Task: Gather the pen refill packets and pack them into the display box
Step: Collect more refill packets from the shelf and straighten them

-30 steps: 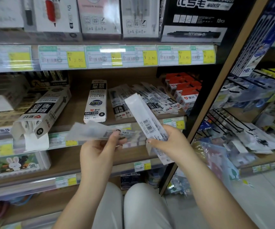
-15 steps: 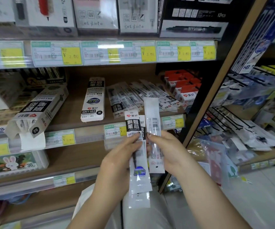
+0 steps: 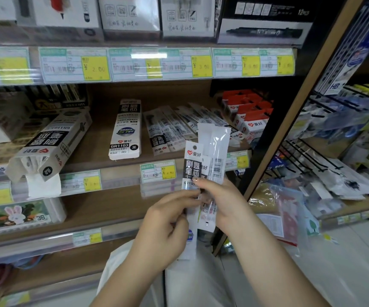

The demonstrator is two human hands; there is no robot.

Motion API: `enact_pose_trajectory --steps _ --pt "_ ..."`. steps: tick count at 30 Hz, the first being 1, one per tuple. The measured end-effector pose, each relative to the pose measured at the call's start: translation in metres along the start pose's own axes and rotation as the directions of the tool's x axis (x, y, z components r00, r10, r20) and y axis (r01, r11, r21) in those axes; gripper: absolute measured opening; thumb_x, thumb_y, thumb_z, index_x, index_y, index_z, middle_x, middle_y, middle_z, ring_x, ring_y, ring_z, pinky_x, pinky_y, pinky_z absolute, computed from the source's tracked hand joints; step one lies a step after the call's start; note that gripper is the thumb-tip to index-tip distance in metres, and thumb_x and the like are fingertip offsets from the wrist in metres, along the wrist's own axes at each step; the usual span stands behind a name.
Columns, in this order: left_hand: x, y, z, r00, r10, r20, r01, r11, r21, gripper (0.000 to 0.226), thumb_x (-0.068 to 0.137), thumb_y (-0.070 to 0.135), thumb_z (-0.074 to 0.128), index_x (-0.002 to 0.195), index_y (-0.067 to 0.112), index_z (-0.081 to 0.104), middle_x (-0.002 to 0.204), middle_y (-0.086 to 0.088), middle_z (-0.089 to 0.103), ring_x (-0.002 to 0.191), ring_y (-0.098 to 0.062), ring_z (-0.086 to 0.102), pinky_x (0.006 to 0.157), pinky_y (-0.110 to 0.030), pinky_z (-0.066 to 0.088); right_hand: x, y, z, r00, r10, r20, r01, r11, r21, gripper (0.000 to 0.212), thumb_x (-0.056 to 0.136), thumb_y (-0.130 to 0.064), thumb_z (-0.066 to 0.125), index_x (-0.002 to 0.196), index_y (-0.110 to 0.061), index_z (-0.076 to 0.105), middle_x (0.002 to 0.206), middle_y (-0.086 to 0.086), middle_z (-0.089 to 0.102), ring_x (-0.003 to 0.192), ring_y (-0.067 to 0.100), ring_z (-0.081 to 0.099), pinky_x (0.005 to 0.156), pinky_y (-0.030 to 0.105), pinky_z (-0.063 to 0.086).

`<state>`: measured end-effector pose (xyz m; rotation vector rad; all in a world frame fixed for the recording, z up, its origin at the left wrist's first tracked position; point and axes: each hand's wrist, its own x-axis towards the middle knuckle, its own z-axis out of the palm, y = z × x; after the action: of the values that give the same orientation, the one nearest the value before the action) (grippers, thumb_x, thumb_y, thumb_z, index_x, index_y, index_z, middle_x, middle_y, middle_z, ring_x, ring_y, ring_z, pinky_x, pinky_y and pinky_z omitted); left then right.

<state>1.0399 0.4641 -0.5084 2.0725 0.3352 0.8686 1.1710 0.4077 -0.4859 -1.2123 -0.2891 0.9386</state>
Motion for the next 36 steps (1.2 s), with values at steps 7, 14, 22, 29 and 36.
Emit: enact_pose_trajectory --steps 7,14,22,29,36 --pt "0.009 0.01 0.007 0.916 -0.378 -0.132 0.324 0.894 -0.31 0.035 0.081 0.006 0.069 0.096 0.03 0.05 0.093 0.002 0.067 0.075 -0.004 0.066 0.059 -0.017 0.048 0.002 -0.002 0.008 0.997 -0.065 -0.031 0.067 0.997 0.043 0.019 0.083 0.001 0.062 0.092 -0.014 0.068 0.082 0.007 0.072 0.073 0.023 0.068 0.065 0.038 0.055" --pt "0.012 0.016 -0.002 0.875 -0.482 0.04 0.47 0.828 -0.305 0.02 0.094 0.006 0.052 0.092 0.022 0.063 0.068 -0.001 0.068 0.054 -0.013 0.064 0.05 -0.024 0.052 0.001 -0.006 0.007 0.997 -0.006 -0.082 0.007 1.0 0.008 0.03 0.081 -0.024 0.07 0.109 -0.013 0.065 0.102 0.017 0.07 0.09 0.035 0.067 0.077 0.05 0.055" --pt "0.014 0.018 -0.011 0.754 -0.644 0.125 0.607 0.613 -0.505 0.014 0.098 0.007 0.043 0.087 0.004 0.05 0.057 -0.006 0.058 0.042 -0.02 0.051 0.046 -0.03 0.048 -0.005 -0.017 0.0 0.993 -0.115 -0.025 0.117 0.99 0.085 0.059 0.1 -0.046 0.023 0.088 -0.007 0.065 0.06 0.003 0.051 0.043 0.01 0.033 0.042 0.021 0.024" --pt "0.016 0.012 -0.018 0.639 -0.708 0.301 0.7 0.372 -0.61 0.016 0.096 0.015 0.046 0.084 0.005 0.052 0.058 -0.01 0.054 0.037 -0.019 0.042 0.038 -0.024 0.04 -0.006 -0.005 -0.01 0.743 -0.575 0.343 0.63 0.426 -0.65 0.028 0.084 -0.037 0.034 0.076 -0.023 0.057 0.058 -0.008 0.048 0.05 0.017 0.044 0.047 0.036 0.033" --pt "0.011 0.006 -0.031 0.659 -0.611 0.439 0.672 0.218 -0.707 0.023 0.078 0.023 0.055 0.077 0.004 0.067 0.059 -0.013 0.048 0.037 -0.019 0.039 0.034 -0.02 0.037 -0.01 -0.014 -0.011 0.62 -0.546 0.563 0.667 -0.011 -0.745 0.038 0.07 -0.058 0.058 0.079 -0.022 0.047 0.064 -0.016 0.045 0.056 0.008 0.043 0.047 0.028 0.038"
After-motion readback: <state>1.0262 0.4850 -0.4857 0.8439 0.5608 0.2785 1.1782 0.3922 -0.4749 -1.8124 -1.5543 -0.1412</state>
